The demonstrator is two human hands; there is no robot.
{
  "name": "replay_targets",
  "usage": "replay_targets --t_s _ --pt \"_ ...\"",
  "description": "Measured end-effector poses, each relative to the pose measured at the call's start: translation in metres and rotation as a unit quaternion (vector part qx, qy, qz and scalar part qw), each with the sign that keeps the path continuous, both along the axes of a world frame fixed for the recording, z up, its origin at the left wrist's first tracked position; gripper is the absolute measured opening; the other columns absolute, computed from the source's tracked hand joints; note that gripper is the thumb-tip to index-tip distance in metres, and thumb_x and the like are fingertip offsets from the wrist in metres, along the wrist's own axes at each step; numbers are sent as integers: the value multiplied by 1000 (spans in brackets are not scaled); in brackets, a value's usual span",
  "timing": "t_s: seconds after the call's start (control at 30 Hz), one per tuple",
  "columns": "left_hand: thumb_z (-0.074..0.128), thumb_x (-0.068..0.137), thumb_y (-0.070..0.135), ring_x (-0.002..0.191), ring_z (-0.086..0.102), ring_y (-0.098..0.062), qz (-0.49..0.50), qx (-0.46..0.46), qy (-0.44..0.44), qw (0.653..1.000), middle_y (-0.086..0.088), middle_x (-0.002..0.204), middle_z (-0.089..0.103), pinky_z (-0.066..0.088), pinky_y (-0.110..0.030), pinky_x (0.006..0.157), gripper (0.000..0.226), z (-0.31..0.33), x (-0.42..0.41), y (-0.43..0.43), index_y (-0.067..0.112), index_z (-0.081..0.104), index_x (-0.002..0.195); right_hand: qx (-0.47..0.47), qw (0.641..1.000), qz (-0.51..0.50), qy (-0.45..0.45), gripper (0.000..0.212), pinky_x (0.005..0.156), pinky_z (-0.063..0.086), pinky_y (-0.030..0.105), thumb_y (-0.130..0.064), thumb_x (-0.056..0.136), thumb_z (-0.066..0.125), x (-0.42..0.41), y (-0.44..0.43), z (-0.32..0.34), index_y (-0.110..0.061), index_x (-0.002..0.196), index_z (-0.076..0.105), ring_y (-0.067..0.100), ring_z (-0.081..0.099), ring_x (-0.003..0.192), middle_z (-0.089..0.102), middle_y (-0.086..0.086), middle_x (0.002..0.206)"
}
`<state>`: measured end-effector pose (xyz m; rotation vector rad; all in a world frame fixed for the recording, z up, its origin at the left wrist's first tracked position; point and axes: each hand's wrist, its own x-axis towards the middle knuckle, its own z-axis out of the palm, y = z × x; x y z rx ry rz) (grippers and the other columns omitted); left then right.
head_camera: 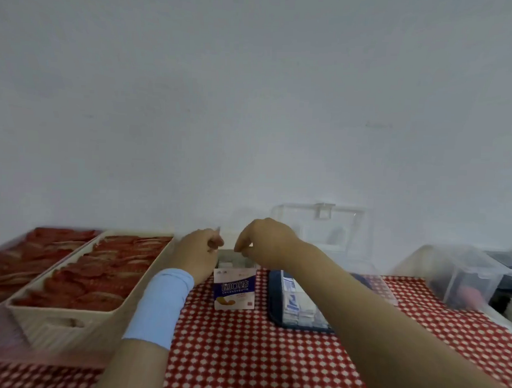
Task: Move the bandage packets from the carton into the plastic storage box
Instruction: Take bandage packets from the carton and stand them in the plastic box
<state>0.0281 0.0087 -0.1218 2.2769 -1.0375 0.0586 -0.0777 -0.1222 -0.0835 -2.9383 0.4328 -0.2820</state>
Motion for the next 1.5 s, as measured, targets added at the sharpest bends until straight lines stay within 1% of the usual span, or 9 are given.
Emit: replay_targets --t_s 0.17,0.43,0.6,0.73,0.9,1.0,1.27,1.4,1.5 --pt "44 102 16 94 48 0 7 -48 6 999 6 125 63 34 -1 58 30 -19 8 5 23 63 124 -49 997 -12 50 25 77 55 31 -24 95 59 35 6 -25 -35 113 73 15 64 93 71 -7 108" --pt "48 101 18 99 55 -5 -30 -53 55 997 7 122 64 38 -13 79 26 -33 28 -1 24 62 122 -95 986 -57 124 15 66 55 29 -34 90 63 68 6 -31 -23 95 73 15 62 74 66 -4 83" --pt "51 97 17 95 52 -3 -2 -62 53 997 7 123 60 32 -4 63 28 -27 33 5 22 63 123 -133 981 -60 131 29 63 51 29 -42 94 58 74 12 -28 -17 80 61 13 54 63 59 -3 73" --pt "49 95 14 98 57 -5 2 -68 68 995 8 122 62 40 -16 83 31 -26 33 6 26 65 118 -50 991 -38 119 20 70 57 30 -44 84 68 55 8 -15 -27 89 77 12 65 78 71 -8 83" --pt "49 100 18 91 52 -1 -13 -81 57 995 8 121 62 38 2 64 26 -20 26 2 23 65 119 82 992 3 101 6 80 61 35 -31 84 74 47 1 -20 -31 88 77 7 68 82 72 -16 84" --pt "50 100 17 93 53 0 -21 -90 52 994 9 120 64 33 9 67 25 -18 23 2 22 67 117 99 991 27 87 19 86 59 34 -24 87 71 49 -1 -24 -31 103 77 6 66 88 70 -18 89" --pt "59 76 57 97 67 -6 -62 -192 195 960 19 99 72 53 -42 94 27 -13 30 -3 44 62 100 147 975 39 -159 14 64 38 11 -18 93 66 36 -16 7 -30 89 72 -9 54 68 64 -18 83" --pt "61 95 26 98 72 -22 -142 -249 378 880 0 106 76 56 -44 94 25 -6 20 -3 16 64 118 205 959 74 -182 18 66 45 16 -11 92 63 38 -8 18 -26 88 72 -2 56 65 67 -14 81" --pt "62 95 16 91 74 -24 -136 -269 399 866 -4 101 77 60 -39 83 24 -8 21 -1 11 64 119 212 956 65 -191 15 71 51 22 -14 93 64 41 -5 14 -24 98 74 3 61 69 70 -11 88"
